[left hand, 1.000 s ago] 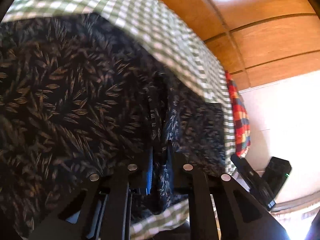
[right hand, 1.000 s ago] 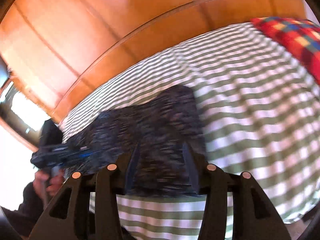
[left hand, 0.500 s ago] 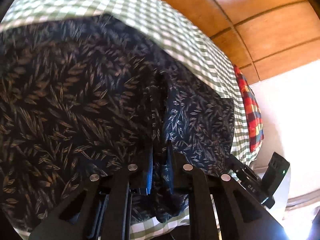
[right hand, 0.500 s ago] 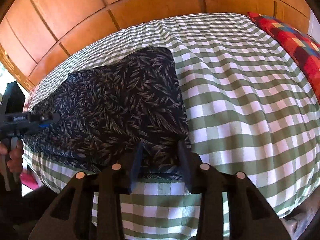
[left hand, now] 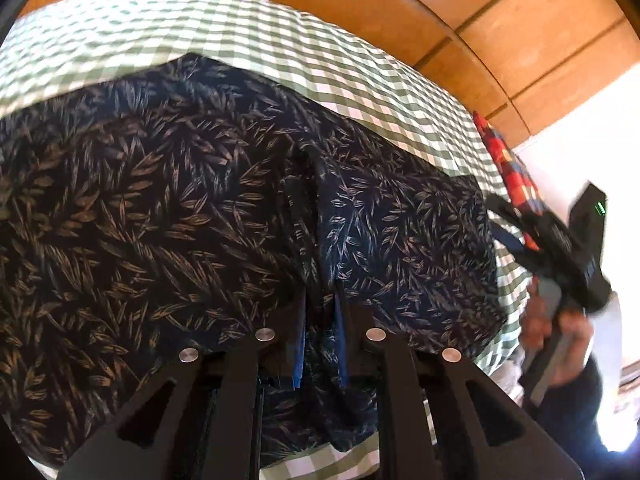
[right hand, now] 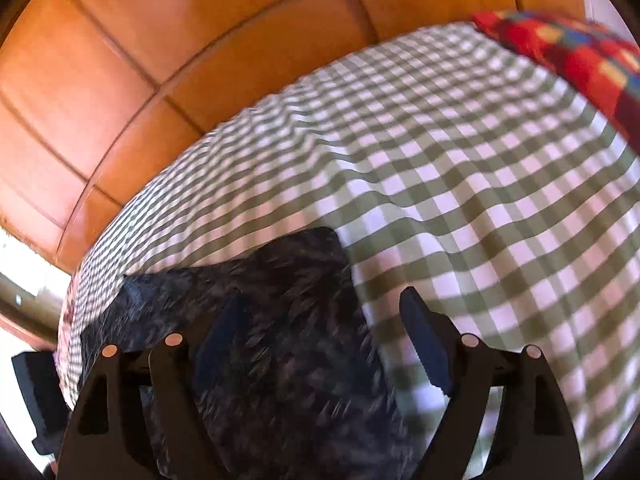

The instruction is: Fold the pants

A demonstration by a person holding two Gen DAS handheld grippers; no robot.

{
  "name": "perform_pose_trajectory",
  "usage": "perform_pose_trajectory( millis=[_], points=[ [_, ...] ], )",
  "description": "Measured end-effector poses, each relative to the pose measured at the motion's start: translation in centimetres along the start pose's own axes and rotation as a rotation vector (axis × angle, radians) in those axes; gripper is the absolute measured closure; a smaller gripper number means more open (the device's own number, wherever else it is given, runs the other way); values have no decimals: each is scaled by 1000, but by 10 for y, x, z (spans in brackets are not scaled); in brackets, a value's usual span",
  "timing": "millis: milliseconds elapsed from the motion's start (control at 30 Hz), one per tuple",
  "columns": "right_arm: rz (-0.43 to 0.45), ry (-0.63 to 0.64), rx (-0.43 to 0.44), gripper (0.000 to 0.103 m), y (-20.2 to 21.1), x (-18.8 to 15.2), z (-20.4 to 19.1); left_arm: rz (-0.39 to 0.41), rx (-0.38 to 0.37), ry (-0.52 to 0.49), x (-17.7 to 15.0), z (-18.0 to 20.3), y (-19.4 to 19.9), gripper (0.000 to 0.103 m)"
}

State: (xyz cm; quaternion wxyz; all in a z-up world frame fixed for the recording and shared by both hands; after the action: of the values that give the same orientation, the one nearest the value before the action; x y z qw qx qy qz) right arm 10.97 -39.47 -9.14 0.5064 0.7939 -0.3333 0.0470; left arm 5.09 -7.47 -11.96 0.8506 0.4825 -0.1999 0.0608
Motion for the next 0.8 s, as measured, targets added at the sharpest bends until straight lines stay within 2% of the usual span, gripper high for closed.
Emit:
perform_pose_trajectory(
  millis=[33, 67, 100, 167, 200, 267, 400, 467, 533, 600, 700, 800],
  points=[
    [-21, -14, 33, 32, -7, 2, 2, 6, 7, -11, -1, 1, 0, 92],
    [-34, -16, 58, 55, -12, 2, 2, 10, 10, -18, 0, 3, 0, 92],
    [-42, 2, 42, 69, -17, 3, 1, 18, 12, -26, 0, 5, -2, 92],
    [-28, 21, 21, 83, -16, 5, -2, 53, 6, -41, 2, 12, -1, 92],
    [-11, 39, 18, 84, -12, 4, -6, 77, 2, -52, 2, 14, 3, 92],
    [35, 82, 3, 84, -3, 0, -12, 105, 26, -92, 2, 17, 11, 92],
    [71, 194, -116, 80, -19, -17, -18, 25, 53, -77, -2, 7, -17, 92],
    [103, 261, -165, 77, -20, -23, -26, 41, 38, -72, -3, 4, -19, 92],
    [90, 255, -170, 73, -18, -20, -24, 44, 14, -43, -2, 1, -13, 92],
    [93, 234, -176, 61, -9, -15, -21, 58, 22, -54, -5, 0, -1, 92],
    [160, 260, -176, 61, 14, -15, -36, 99, 80, -114, -9, 5, 19, 92],
    [165, 322, -89, 61, 27, -23, -66, 114, 107, -129, -16, 5, 30, 92]
  ],
)
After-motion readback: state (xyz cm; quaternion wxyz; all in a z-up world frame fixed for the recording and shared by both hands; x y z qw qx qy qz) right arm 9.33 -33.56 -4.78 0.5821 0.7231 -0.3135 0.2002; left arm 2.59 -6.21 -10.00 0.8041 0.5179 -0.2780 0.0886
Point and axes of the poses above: each gripper's, at about its wrist camera, not at the fingertips, and y roughly against the way its jaws point, z to its right, x to its top, the point moved 3 cm from there along -y, roughly the way its jaws point, and after that the axes turned 3 degrees about -y, right-handed, at the moved point
